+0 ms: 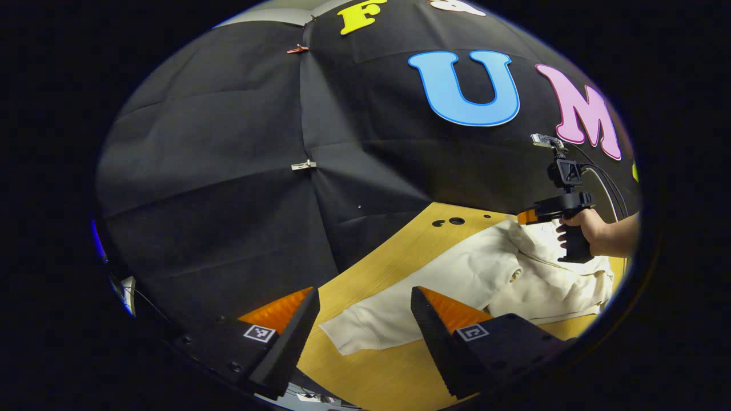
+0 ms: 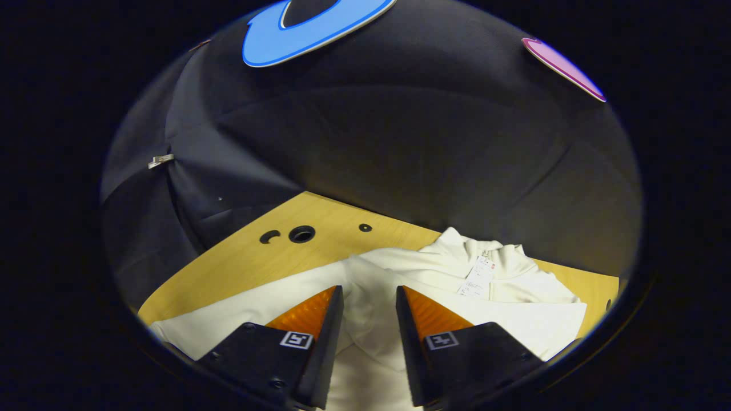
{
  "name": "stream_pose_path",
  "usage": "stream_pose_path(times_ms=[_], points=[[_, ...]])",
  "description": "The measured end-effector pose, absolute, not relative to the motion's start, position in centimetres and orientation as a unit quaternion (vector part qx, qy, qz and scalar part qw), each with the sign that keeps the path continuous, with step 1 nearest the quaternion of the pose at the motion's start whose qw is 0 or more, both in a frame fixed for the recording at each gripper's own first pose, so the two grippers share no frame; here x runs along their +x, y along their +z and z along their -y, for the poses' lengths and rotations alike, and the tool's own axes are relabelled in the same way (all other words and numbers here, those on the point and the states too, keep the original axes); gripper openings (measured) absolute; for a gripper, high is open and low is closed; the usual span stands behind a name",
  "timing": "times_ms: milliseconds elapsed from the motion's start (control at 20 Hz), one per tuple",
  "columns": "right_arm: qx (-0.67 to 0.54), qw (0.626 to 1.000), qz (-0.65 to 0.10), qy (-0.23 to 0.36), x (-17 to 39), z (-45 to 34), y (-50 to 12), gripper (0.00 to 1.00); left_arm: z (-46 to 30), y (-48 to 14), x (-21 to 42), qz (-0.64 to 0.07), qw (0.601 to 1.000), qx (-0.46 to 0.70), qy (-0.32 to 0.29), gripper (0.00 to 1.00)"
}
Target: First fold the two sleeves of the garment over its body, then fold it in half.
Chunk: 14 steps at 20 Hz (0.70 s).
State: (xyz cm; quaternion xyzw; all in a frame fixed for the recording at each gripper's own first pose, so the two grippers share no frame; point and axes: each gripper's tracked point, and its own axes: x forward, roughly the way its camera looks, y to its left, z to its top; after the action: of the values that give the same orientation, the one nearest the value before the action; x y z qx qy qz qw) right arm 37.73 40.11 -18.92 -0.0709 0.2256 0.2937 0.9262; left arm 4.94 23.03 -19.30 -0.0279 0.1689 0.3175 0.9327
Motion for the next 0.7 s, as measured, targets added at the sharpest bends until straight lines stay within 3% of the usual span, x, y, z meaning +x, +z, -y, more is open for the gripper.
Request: stream_pose_path(times_ms=[100, 150, 200, 300, 700], points=[[-0.071, 0.925, -0.224, 0.298, 37.5, -38.8, -18.6, 0.67, -23.2, -20.0, 5.5, -0.172, 0.931, -0.032, 0.32, 0.99], [-0.068, 0.927, -0.224, 0.295, 37.5, -37.7, -18.4, 0.64, -23.4, -20.3, 5.8, -0.173, 0.93, -0.038, 0.322, 0.99], [-0.062, 0.929, -0.222, 0.291, 37.4, -36.6, -18.2, 0.86, -23.4, -20.8, 6.4, -0.175, 0.929, -0.045, 0.324, 0.99], [-0.049, 0.937, -0.216, 0.268, 37.7, -33.5, -17.0, 1.0, -23.2, -21.8, 6.9, -0.18, 0.924, -0.063, 0.33, 0.99], [-0.041, 0.968, -0.178, 0.173, 39.0, -17.5, -12.6, 0.99, -25.9, -29.1, 7.0, -0.256, 0.868, -0.128, 0.407, 0.99]])
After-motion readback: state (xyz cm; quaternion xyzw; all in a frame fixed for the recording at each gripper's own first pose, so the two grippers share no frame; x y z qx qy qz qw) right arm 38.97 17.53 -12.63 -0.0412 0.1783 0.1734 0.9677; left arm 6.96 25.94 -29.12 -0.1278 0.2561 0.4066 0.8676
